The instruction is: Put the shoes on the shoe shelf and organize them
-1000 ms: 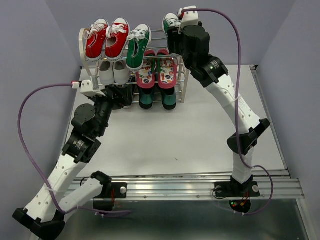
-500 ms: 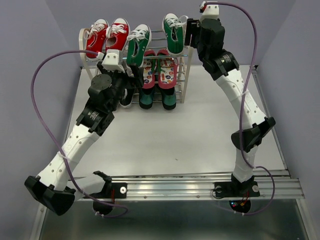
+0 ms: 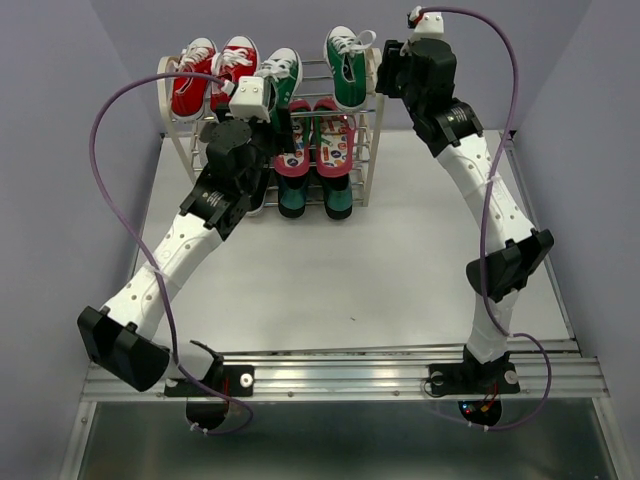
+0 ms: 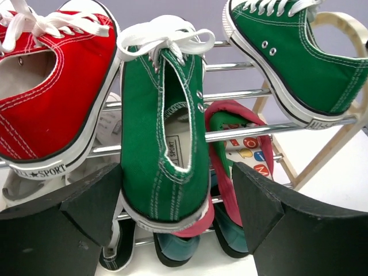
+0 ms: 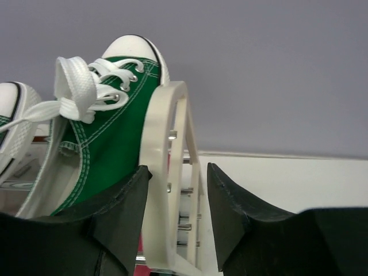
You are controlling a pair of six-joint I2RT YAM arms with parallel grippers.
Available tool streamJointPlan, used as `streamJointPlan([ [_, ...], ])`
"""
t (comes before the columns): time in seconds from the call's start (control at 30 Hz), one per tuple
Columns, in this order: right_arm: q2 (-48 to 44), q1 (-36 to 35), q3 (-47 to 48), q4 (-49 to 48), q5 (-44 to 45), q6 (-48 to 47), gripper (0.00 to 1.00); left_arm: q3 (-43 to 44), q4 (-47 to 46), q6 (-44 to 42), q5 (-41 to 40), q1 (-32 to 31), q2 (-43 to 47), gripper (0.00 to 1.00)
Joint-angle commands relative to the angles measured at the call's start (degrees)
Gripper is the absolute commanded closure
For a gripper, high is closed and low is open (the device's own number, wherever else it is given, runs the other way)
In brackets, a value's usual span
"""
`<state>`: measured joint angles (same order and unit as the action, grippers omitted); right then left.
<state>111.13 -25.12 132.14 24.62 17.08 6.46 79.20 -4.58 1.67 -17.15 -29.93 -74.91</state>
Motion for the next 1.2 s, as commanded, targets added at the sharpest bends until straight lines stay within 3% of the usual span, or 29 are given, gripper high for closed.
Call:
streamJointPlan([
  [0.0, -0.1, -0.3, -2.2, -1.1, -5.7, 0.9, 0.54, 5.1, -3.7, -1.1, -0.1, -0.3, -2.8, 0.31],
  [0.07, -0.5, -0.3, -3.1, -1.1, -6.4, 1.1, 0.63, 6.6, -3.2, -0.7, 0.2, -0.3, -3.8, 0.53],
  [0.13, -0.7, -0.3, -3.8, -1.0, -6.6, 1.2, 0.68, 7.3, -3.1, 0.0, 1.0, -0.3, -4.8, 0.83],
  [0.17, -1.0, -0.3, -4.1, -1.1, -7.0, 1.3, 0.7, 7.5, -3.2, 1.0, 1.1, -0.3, -5.1, 0.87],
  [0.37, -2.1, -0.3, -6.5, -1.1, -10.0, 1.4, 0.79, 9.2, -6.9, 3.2, 1.7, -0.4, -6.6, 0.92],
  [0.73, -4.3, -0.3, -10.1, -1.1, -11.5, 1.0, 0.8, 18.2, -6.6, 2.6, -0.2, -0.8, -16.7, 0.93],
  [0.87, -5.2, -0.3, -11.3, -1.1, -11.4, 0.6, 0.8, 16.9, -5.2, 2.7, -1.6, -0.9, -16.5, 0.94],
  [0.9, -5.3, -0.3, -11.5, -1.0, -11.4, 0.6, 0.79, 16.3, -5.2, 2.8, -1.5, -1.0, -16.1, 0.9],
  [0.93, -5.4, -0.3, -11.9, -1.1, -11.4, 0.3, 0.78, 15.6, -5.4, 2.9, -1.4, -1.4, -15.3, 0.62],
  [1.0, -5.7, -0.3, -12.5, -1.0, -11.2, 0.0, 0.7, 14.3, -5.4, 2.6, -1.7, -1.8, -14.0, 0.21],
  [1.17, -6.7, -0.3, -13.0, -1.1, -8.7, 0.0, 0.61, 13.4, -5.6, 1.2, -2.7, -3.8, -10.7, 0.08],
])
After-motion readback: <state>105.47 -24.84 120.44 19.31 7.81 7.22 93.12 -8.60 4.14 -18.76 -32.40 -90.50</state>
